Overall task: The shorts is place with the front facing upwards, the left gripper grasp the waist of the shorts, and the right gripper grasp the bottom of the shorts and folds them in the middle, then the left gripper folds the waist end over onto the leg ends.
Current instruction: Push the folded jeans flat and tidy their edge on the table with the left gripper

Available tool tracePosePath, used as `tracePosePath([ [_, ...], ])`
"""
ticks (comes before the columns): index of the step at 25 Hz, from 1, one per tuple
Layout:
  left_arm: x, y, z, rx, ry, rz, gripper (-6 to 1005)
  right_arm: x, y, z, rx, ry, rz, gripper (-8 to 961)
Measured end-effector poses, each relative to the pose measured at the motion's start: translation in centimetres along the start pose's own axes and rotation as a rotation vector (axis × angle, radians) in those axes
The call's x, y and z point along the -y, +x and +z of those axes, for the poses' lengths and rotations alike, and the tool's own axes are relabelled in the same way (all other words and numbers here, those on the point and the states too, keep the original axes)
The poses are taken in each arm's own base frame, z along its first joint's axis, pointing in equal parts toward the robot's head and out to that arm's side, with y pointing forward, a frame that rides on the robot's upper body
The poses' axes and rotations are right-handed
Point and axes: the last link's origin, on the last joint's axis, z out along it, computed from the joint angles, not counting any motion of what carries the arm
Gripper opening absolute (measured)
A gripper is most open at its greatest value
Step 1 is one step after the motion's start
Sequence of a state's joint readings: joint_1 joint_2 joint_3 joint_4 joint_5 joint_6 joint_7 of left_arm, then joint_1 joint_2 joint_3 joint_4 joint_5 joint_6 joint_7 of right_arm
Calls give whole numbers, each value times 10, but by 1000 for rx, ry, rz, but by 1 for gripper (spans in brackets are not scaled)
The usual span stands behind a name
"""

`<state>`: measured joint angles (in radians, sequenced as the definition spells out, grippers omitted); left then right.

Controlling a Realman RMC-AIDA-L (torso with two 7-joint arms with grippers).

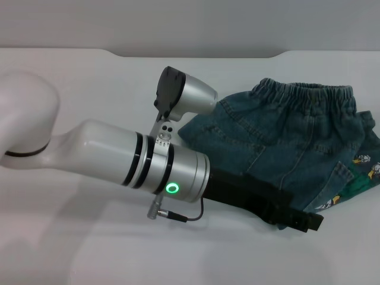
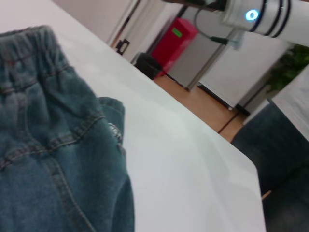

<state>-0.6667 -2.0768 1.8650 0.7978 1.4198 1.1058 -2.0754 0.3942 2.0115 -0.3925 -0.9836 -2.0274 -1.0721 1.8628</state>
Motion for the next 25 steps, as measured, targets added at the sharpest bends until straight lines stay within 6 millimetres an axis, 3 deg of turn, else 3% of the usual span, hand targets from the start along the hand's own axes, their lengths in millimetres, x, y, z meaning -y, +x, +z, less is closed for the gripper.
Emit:
tracePosePath([
  [25, 2, -15, 20, -28, 61, -50, 802, -6, -7, 9, 5, -12, -27, 461],
])
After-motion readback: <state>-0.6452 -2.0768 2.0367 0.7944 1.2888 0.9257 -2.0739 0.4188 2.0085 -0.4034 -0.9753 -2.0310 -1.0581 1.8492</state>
